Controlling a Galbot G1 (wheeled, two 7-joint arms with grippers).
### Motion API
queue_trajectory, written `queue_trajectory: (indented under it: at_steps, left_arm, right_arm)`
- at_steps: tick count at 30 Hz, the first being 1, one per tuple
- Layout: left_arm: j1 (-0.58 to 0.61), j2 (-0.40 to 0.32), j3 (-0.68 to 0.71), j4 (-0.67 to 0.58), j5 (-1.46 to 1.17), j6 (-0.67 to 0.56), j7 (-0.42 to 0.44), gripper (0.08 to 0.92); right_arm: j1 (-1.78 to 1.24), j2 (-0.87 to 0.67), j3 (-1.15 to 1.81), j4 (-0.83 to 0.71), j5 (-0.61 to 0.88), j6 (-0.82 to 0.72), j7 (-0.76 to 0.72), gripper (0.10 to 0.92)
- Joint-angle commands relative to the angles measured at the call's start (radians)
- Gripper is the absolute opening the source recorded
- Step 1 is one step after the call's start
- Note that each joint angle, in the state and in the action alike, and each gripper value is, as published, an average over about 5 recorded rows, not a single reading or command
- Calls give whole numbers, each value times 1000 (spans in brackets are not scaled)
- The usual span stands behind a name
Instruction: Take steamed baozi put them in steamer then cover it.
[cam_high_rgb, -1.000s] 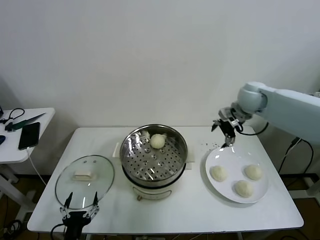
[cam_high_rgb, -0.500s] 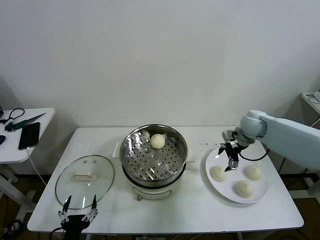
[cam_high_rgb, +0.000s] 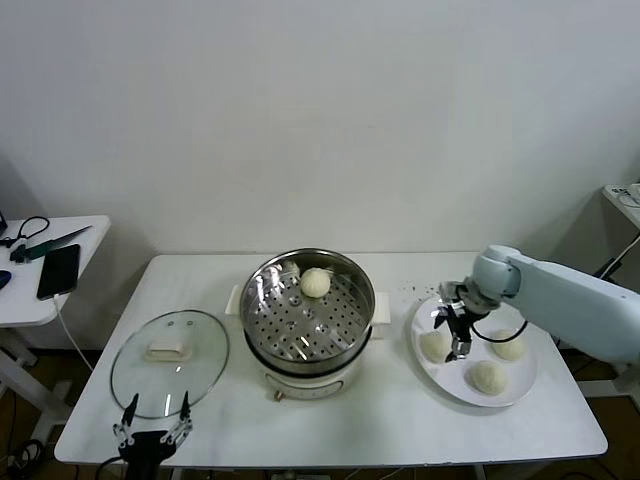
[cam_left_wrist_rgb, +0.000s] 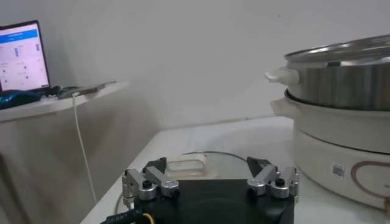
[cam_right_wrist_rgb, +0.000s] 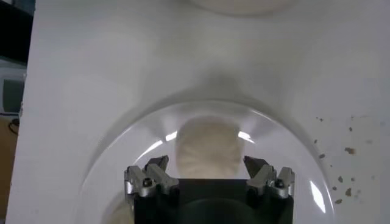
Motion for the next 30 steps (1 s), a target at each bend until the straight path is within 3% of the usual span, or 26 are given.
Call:
queue_trajectory:
  at_steps: [1, 7, 19, 30]
  left_arm:
    - [-2, 1, -2, 7, -2, 5, -2, 823]
    - [-4, -2, 1, 6, 0, 5, -2, 823]
    - [-2, -2, 4, 6, 1, 3, -3, 823]
    - [7, 5, 16, -2, 3, 7, 7, 823]
  right_arm:
    - [-54, 22, 43, -52, -24, 4, -3, 823]
    - [-53, 38, 50, -71, -28, 16, -6, 806]
    - [-10, 24, 33, -51, 11, 16, -4, 693]
    - [418, 12, -236, -6, 300, 10, -1, 695]
